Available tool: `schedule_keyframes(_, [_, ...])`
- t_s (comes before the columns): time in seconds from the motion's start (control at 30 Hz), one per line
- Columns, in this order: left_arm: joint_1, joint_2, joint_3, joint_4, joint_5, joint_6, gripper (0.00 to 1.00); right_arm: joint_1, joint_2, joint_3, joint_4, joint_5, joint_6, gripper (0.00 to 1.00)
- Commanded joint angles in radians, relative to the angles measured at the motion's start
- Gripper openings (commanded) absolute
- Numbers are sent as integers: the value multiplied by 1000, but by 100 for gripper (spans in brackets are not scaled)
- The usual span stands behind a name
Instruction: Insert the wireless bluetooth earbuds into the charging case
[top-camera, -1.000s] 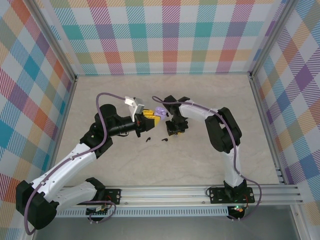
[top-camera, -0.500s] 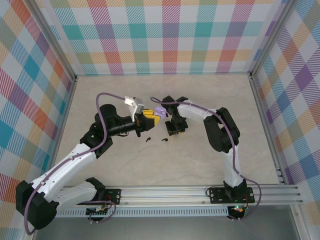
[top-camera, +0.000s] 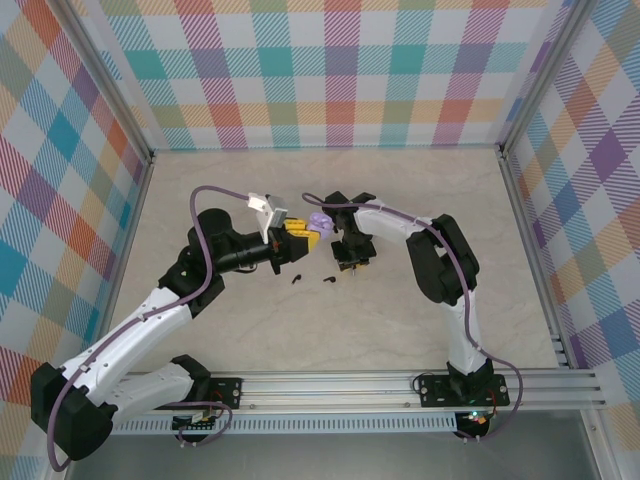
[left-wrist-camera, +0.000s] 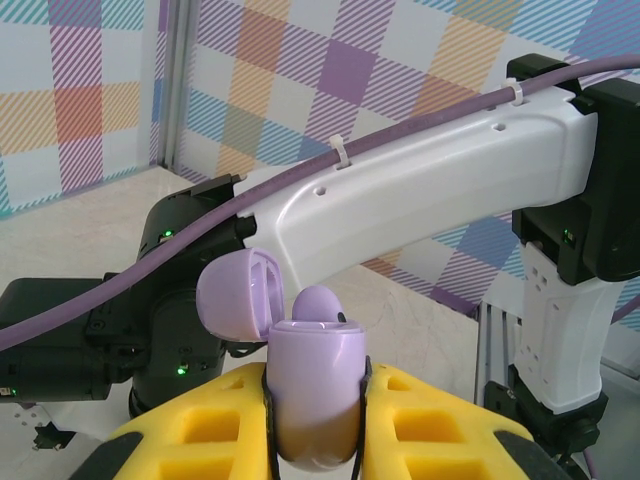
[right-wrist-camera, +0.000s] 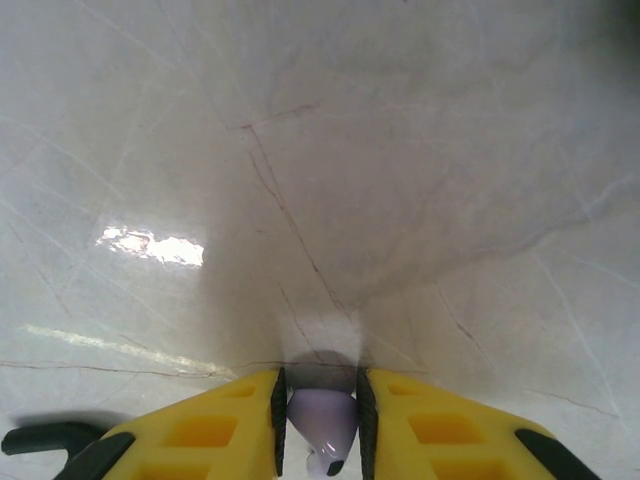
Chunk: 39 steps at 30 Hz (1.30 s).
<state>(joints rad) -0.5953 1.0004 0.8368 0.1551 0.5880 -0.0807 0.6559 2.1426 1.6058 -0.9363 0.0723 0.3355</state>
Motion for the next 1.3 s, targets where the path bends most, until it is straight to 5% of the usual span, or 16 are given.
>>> schedule_keyframes(0.0, [-9, -25, -3, -1, -11, 17, 5, 7, 25, -10, -13, -19, 23, 27])
schedule_keyframes(0.53, [17, 19, -48, -27, -214, -65, 2, -131, -142, -191, 179, -244, 76, 25])
schedule_keyframes(1.27, [63, 265, -56, 25, -134, -136, 2, -282, -473, -413, 429, -553, 161, 24])
